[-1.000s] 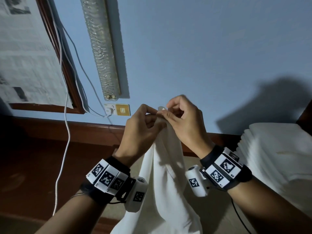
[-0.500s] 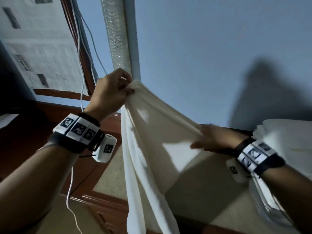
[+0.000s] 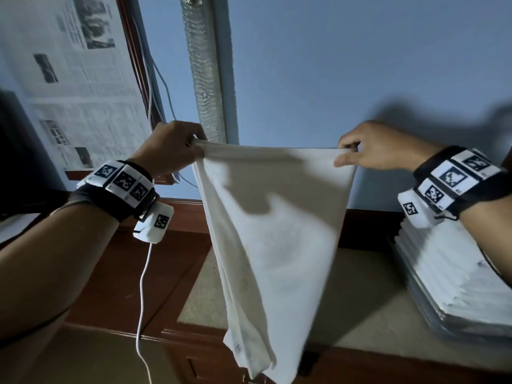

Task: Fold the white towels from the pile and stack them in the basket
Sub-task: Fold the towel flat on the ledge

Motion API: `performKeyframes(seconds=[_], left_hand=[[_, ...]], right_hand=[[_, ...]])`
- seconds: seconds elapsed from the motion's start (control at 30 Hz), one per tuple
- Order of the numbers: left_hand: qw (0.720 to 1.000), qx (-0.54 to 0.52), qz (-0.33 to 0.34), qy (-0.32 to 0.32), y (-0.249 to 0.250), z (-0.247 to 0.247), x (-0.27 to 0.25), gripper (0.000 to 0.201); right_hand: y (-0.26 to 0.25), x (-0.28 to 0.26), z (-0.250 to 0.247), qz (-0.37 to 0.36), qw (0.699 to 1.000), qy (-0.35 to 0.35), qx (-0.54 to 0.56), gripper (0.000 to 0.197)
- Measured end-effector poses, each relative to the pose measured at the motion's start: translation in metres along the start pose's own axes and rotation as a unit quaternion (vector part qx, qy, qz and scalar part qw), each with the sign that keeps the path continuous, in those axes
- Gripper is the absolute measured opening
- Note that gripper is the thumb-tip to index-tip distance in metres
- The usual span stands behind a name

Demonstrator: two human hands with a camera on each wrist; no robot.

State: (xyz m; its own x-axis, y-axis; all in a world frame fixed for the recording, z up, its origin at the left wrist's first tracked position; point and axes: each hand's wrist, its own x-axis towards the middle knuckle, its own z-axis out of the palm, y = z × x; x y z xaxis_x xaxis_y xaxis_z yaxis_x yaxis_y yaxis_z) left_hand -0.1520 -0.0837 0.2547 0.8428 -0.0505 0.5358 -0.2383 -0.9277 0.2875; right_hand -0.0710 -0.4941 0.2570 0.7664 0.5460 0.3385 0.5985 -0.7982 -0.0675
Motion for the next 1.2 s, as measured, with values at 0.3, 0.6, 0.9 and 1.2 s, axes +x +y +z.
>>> performKeyframes(seconds=[0.3,0.6,0.9,1.2], left_hand=[[0.991,-0.121,-0.021,-0.049,-0.018,-0.022,-0.059,0.026],[0.976,-0.207,0.008,-0.065,-0.029,-0.028,-0.098,0.030],[0.995,-0.042,0.025,-0.083,-0.019,-0.015,-0.117,0.023],[0.963,-0.208,-0.044,-0.168,-0.026,0.056,-0.194,0.028]], right_hand=[[-0.053,-0.061,0.008,0.049,0.999,-0.014,-0.009,0.033],[-0.084,-0.108,-0.014,0.038,0.991,-0.107,0.065,0.021],[-0.085,-0.130,-0.003,0.056,0.992,-0.101,0.047,0.056],[-0.066,-0.210,0.088,0.124,0.970,-0.126,0.168,0.043]])
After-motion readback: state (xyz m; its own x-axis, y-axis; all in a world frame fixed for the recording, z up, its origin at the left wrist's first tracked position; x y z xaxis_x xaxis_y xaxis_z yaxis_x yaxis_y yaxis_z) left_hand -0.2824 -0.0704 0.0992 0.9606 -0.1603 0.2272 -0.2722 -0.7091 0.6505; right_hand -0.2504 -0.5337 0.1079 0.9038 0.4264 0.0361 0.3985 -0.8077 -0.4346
